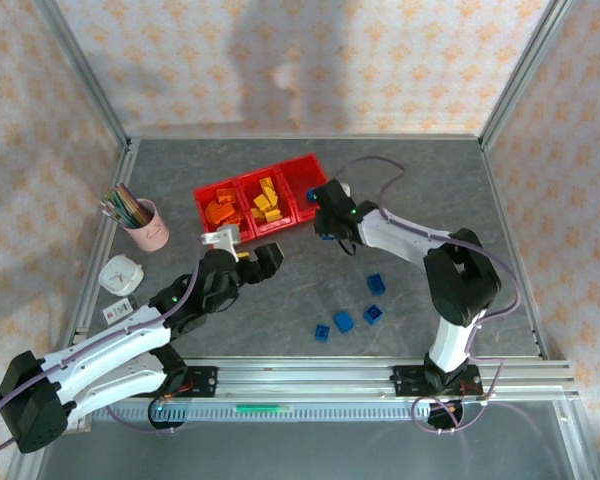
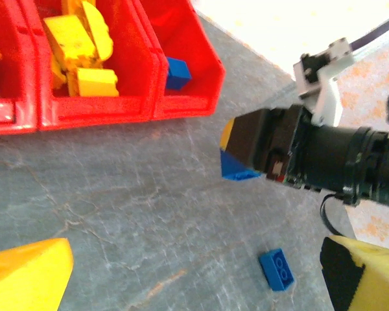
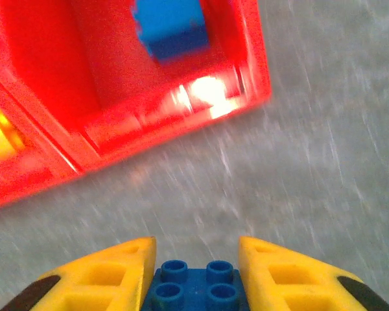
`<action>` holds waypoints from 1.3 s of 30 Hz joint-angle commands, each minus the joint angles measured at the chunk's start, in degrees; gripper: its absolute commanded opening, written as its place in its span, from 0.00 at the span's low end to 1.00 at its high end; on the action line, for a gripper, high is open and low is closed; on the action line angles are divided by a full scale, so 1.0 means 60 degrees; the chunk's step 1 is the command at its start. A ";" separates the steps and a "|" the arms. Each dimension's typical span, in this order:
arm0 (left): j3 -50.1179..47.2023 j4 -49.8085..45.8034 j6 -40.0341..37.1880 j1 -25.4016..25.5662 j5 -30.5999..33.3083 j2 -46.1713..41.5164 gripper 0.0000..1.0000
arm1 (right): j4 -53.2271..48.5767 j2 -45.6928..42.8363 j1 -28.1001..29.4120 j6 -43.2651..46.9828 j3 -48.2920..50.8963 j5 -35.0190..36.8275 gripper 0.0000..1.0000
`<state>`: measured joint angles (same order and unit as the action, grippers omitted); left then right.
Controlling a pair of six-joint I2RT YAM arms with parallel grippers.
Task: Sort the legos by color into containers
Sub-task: Place the lego in the container.
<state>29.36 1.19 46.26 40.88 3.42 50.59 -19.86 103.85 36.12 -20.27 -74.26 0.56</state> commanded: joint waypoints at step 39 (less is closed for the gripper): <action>0.0501 0.0127 -0.0322 -0.0284 -0.0878 0.0540 0.99 | -0.0203 -0.1814 -0.0812 0.0106 0.1091 0.0167 0.72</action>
<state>32.95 0.54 43.03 37.12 -2.96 53.67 -20.08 96.31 31.81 -16.73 -72.90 -0.56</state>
